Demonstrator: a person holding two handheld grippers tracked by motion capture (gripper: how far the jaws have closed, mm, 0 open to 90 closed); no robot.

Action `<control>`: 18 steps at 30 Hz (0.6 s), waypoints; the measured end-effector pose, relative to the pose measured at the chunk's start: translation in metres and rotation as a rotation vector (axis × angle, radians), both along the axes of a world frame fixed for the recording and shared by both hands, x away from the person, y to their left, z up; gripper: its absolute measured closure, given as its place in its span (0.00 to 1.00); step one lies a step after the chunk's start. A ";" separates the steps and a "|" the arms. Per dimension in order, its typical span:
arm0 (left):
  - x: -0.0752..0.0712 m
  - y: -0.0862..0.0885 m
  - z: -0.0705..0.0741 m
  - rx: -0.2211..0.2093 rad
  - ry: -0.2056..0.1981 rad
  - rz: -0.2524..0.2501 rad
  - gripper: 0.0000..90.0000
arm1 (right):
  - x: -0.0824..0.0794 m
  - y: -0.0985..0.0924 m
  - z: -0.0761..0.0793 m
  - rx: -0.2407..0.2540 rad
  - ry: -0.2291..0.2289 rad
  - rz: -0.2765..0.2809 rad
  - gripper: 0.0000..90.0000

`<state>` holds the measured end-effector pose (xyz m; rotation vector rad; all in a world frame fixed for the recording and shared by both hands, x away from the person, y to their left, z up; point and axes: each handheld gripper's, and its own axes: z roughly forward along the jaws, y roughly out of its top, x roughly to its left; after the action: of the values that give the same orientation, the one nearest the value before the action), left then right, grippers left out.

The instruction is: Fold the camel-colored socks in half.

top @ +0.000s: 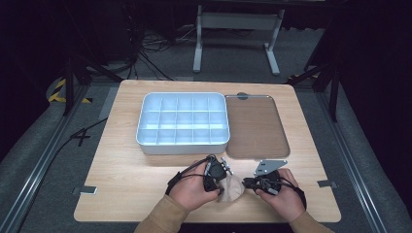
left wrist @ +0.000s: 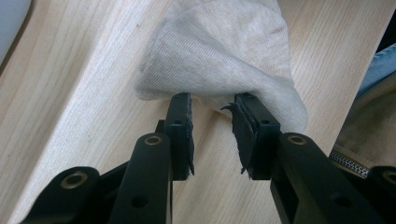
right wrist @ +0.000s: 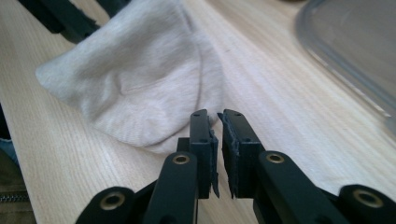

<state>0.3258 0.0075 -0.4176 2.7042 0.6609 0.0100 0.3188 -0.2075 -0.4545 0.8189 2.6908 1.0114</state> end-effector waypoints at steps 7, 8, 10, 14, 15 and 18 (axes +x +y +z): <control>0.000 0.000 0.001 -0.010 -0.015 -0.003 0.76 | -0.003 0.012 -0.008 0.002 -0.001 0.029 0.90; -0.001 -0.001 0.001 -0.017 -0.022 -0.001 0.76 | -0.003 0.013 -0.008 0.006 -0.002 0.035 0.90; -0.001 -0.002 0.002 -0.018 -0.027 -0.011 0.76 | -0.004 0.014 -0.009 0.013 -0.001 0.037 0.90; -0.003 -0.006 0.001 -0.031 -0.043 -0.033 0.76 | -0.004 0.016 -0.011 0.023 0.006 0.043 0.89; -0.003 -0.006 0.000 -0.035 -0.051 -0.041 0.75 | -0.004 0.016 -0.011 0.025 0.006 0.042 0.89; -0.002 -0.007 -0.002 -0.044 -0.047 -0.046 0.74 | -0.003 0.015 -0.011 0.032 0.010 0.042 0.89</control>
<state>0.3242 0.0004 -0.4200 2.6674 0.5780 0.0464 0.3154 -0.1925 -0.4655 0.7777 2.7177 1.0645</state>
